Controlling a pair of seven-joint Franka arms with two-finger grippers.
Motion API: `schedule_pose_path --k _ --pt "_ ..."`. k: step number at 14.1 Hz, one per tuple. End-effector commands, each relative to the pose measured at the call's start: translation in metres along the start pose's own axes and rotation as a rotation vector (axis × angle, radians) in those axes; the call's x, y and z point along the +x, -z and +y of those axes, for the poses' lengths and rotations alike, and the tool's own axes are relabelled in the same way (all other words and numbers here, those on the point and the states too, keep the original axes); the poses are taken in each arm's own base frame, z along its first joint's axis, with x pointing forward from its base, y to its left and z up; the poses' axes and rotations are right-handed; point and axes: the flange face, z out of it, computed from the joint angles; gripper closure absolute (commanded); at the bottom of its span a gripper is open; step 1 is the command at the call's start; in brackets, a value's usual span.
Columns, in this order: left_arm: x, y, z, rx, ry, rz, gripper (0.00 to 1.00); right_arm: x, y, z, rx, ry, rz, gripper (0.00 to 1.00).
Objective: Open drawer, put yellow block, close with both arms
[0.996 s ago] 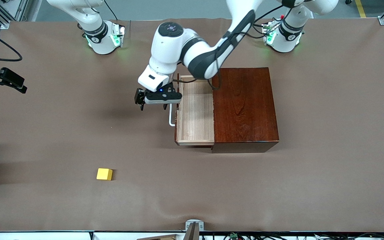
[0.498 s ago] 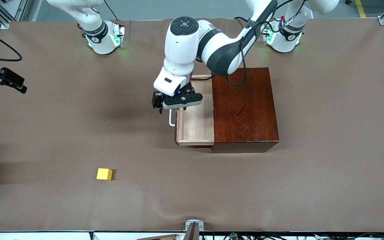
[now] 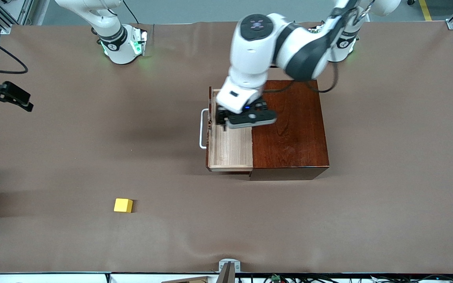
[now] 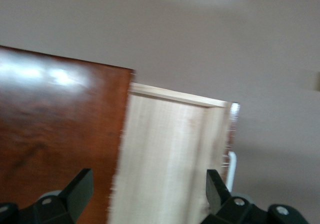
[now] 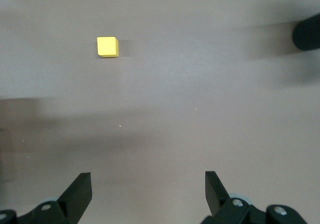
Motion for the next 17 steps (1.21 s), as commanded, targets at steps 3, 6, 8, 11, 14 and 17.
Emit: schedule_pose_path --k 3,6,8,11,14,17 --pt "0.029 0.006 -0.101 0.050 -0.066 -0.040 0.00 0.038 -0.053 -0.067 0.000 0.098 -0.006 0.00" --pt "0.060 0.004 -0.168 0.083 -0.109 -0.065 0.00 0.050 -0.071 -0.101 0.001 0.131 -0.020 0.00" --pt "0.081 0.003 -0.208 0.094 -0.121 -0.072 0.00 0.064 -0.089 -0.122 0.000 0.154 -0.010 0.00" --pt "0.098 0.000 -0.259 0.129 -0.136 -0.135 0.00 0.104 -0.107 -0.142 0.072 0.077 0.031 0.00" --pt "0.125 0.017 -0.335 0.120 -0.150 -0.143 0.00 0.137 -0.135 -0.161 0.075 0.038 0.047 0.00" --pt "0.140 0.026 -0.401 0.050 -0.128 -0.156 0.00 0.156 -0.184 -0.178 0.070 0.011 0.082 0.00"
